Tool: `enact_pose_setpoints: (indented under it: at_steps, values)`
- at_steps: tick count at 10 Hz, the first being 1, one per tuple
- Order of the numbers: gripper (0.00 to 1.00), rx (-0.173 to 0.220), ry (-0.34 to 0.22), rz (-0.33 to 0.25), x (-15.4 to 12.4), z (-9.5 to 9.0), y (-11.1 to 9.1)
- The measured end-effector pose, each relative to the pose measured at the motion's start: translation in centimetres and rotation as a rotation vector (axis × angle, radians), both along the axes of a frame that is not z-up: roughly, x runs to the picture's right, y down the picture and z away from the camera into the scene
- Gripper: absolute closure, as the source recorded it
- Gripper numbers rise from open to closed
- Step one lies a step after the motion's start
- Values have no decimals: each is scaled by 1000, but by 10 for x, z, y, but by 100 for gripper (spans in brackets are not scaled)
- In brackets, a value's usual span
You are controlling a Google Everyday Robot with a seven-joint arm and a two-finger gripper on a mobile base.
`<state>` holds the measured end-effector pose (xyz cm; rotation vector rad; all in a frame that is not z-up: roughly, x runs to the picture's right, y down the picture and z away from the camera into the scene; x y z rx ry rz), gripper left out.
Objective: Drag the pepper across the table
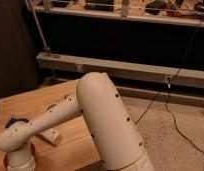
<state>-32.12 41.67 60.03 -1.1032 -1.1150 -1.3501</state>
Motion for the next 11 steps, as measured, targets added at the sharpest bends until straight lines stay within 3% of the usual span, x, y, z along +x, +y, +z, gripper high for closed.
enact_pose_setpoints:
  at_steps: [2, 4, 9, 11]
  values:
    - [20, -49, -49, -26, 8, 1, -6]
    - [20, -65, -67, -41, 12, 8, -12]
    - [20, -58, -65, -37, 12, 11, -15]
    - [20, -18, -54, -48, 13, 7, -33]
